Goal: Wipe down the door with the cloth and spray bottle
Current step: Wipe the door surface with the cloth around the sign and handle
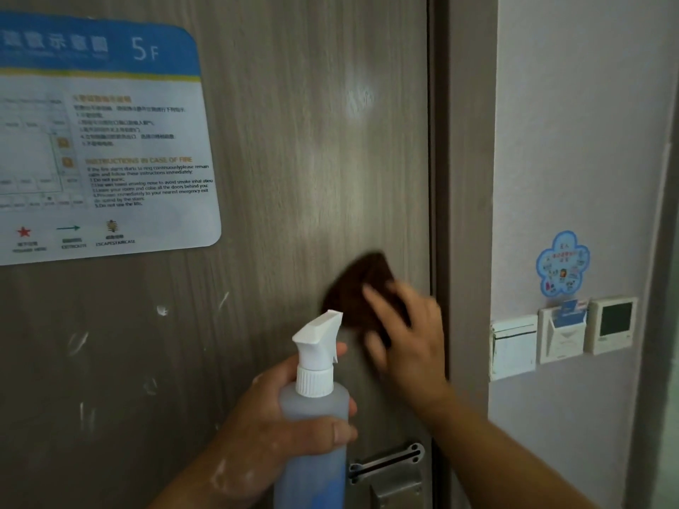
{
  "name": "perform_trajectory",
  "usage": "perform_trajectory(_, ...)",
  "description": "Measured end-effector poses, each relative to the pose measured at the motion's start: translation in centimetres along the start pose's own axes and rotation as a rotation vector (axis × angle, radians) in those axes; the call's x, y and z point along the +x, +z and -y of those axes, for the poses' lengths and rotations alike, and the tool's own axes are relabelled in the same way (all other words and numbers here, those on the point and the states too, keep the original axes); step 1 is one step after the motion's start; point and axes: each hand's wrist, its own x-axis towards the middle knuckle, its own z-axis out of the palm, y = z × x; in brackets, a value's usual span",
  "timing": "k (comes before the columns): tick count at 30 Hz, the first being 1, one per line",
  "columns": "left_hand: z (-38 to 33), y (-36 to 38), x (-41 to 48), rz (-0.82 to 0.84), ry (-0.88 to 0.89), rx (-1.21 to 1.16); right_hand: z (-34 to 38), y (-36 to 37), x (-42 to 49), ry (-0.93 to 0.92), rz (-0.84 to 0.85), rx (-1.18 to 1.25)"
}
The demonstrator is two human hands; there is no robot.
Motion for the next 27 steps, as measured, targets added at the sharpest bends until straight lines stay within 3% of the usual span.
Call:
perform_trajectory(4, 0.5, -0.6, -0.4, 0.007, -0.018, -0.010, 0.1, 0.2, -4.4, -0.065, 0.057, -0.024)
perform_trajectory(8, 1.1, -0.7, -0.9, -0.002, -0.025, -0.027, -1.1, -0.3, 4.3, -0.114, -0.001, -0.003)
perform_trajectory(13, 2.0, -1.0, -1.2, -0.024, -0.024, -0.031, -1.0, -0.5, 14.7, 0.016, -0.118, 0.028)
perform_trajectory(16, 2.2, -1.3, -1.6, -0.026, -0.011, -0.033, -0.2, 0.0, 10.8, 0.048, -0.121, 0.052)
perform_trajectory(21, 2.8, -1.7, -2.3, -0.002, -0.032, -0.028, 0.6, 0.0, -4.1, -0.078, 0.081, -0.013)
perform_trajectory(24, 2.9, -1.4, -2.4, 0.008, -0.057, -0.020, -0.4, -0.2, -2.2, -0.105, 0.083, 0.006)
perform_trajectory(27, 3.3, -0.8, -2.0, 0.006, -0.067, -0.031, -1.1, -0.5, 5.7, -0.098, 0.001, 0.038)
